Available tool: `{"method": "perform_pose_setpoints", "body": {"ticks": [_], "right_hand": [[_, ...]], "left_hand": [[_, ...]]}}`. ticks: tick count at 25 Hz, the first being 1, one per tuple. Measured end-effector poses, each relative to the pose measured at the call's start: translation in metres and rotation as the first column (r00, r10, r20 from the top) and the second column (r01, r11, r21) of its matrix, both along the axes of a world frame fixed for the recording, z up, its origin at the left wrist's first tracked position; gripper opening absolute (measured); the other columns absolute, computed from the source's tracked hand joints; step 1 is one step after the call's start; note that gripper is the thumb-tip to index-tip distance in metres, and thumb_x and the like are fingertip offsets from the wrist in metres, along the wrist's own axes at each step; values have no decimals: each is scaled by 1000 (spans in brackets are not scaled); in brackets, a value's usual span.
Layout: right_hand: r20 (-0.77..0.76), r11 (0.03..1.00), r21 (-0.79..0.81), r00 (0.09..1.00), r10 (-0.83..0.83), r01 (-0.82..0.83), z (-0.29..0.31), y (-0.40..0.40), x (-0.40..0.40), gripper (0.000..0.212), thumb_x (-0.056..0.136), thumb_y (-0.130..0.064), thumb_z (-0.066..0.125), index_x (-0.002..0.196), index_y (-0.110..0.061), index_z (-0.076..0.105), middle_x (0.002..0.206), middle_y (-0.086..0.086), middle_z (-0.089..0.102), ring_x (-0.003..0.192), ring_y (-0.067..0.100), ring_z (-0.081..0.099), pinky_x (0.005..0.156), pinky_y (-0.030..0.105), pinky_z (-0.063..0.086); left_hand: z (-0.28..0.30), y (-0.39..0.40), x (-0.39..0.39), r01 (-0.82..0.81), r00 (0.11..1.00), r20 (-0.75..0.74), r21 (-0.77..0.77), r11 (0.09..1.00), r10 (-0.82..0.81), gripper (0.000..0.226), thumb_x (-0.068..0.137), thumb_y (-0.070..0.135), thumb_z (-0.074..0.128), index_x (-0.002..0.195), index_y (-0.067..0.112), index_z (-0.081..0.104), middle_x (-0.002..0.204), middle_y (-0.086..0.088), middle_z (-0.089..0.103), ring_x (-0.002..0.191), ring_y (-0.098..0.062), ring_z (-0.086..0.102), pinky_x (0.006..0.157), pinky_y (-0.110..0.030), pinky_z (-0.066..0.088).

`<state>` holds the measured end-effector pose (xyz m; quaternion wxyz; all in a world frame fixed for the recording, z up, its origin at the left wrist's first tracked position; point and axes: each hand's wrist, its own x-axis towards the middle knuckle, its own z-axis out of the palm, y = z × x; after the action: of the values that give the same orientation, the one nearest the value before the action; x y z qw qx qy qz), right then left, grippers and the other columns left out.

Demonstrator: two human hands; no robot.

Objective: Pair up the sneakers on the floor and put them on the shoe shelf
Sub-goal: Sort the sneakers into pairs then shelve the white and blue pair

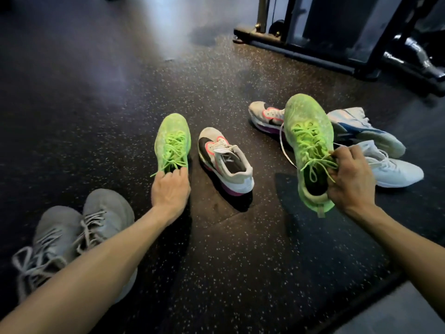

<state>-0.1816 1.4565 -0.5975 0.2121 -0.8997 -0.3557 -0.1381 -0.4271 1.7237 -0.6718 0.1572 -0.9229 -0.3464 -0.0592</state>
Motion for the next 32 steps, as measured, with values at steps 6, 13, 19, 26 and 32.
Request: {"method": "perform_pose_setpoints", "body": {"ticks": [6, 13, 19, 26, 32], "right_hand": [[-96, 975, 138, 978, 187, -173, 23, 54, -52, 20, 83, -6, 62, 102, -5, 54, 106, 16, 48, 89, 38, 53, 68, 40, 45], [-195, 925, 153, 908, 372, -347, 14, 99, -125, 16, 84, -14, 63, 96, -12, 53, 102, 8, 50, 84, 36, 56, 63, 38, 44], [-309, 901, 78, 848, 429, -427, -16, 119, -176, 18, 83, -8, 63, 96, -12, 53, 110, 8, 51, 96, 35, 57, 67, 37, 45], [-415, 913, -90, 848, 329, -398, -52, 123, -211, 16, 87, -7, 56, 99, -11, 47, 104, 7, 46, 83, 31, 54, 62, 41, 45], [-552, 832, -151, 743, 377, -534, -73, 117, -204, 17, 86, -13, 56, 101, -15, 50, 104, 2, 47, 91, 29, 57, 75, 45, 51]], "left_hand": [[18, -30, -38, 0, 999, 43, -13, 1000, 1, 30, 53, 26, 86, 66, 17, 61, 49, 0, 57, 37, -20, 56, 46, -25, 41], [36, -60, -87, -122, 991, -65, -149, 981, 113, 21, 99, 29, 41, 113, 17, 50, 107, -1, 66, 92, -24, 67, 68, -32, 42], [24, -85, -118, -95, 994, -76, -202, 975, 81, 23, 99, 26, 38, 116, 18, 49, 109, -3, 65, 95, -27, 67, 72, -35, 43], [13, -97, -124, -63, 996, -77, -321, 945, 40, 20, 98, 28, 41, 113, 17, 47, 108, -4, 65, 95, -30, 65, 71, -36, 44], [18, -88, -130, -152, 987, -52, -604, 783, 152, 37, 91, 55, 45, 97, 19, 46, 100, -4, 62, 93, -28, 62, 74, -37, 46]]}}
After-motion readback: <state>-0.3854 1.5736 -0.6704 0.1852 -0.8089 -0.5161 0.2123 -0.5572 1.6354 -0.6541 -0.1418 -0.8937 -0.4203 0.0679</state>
